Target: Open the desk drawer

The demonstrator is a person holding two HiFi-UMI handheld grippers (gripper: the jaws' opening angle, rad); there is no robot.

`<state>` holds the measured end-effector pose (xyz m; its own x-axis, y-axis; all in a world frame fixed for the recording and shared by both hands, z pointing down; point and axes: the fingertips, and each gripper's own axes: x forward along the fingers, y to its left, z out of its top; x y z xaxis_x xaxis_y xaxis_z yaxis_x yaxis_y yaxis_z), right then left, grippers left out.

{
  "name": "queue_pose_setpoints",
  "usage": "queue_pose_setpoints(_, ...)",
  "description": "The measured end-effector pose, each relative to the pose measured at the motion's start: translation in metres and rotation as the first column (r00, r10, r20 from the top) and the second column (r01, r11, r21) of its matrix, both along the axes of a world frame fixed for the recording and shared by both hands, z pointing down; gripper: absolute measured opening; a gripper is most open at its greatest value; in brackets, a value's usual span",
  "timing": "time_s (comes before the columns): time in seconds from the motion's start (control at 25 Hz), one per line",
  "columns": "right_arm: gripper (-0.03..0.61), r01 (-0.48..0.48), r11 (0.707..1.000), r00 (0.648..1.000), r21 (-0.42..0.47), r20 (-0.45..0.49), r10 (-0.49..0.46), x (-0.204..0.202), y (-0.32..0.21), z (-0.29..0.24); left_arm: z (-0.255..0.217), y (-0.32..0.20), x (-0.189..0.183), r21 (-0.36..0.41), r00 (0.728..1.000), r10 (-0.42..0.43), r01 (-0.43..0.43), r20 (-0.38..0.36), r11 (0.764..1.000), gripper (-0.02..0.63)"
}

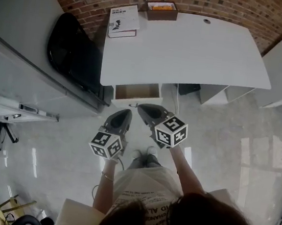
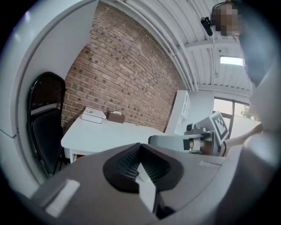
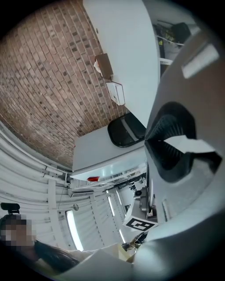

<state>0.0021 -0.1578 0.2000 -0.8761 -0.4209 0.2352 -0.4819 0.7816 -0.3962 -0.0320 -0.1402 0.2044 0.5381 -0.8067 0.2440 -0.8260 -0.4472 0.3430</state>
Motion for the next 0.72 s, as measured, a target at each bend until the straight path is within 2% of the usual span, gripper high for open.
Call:
queue_pose_setpoints(0.24,0.003,0.003,1.000,1.000,0.030,-0.005,-0.003,-0.0003,-0.0007,-0.0130,-0.0125,-0.0012,0.0034,0.025,1.000,0.010,-0.011,0.015,1.000,-0.002)
queue_pose_setpoints(0.72,0.003,0.017,0.999,1.000,0.043,-0.013,-0.017,0.0032,0.0021,-0.0052,-0.0045,0.0003,0.0095,0.026,1.000,0.009,-0.010,0.028,1.000,-0.002)
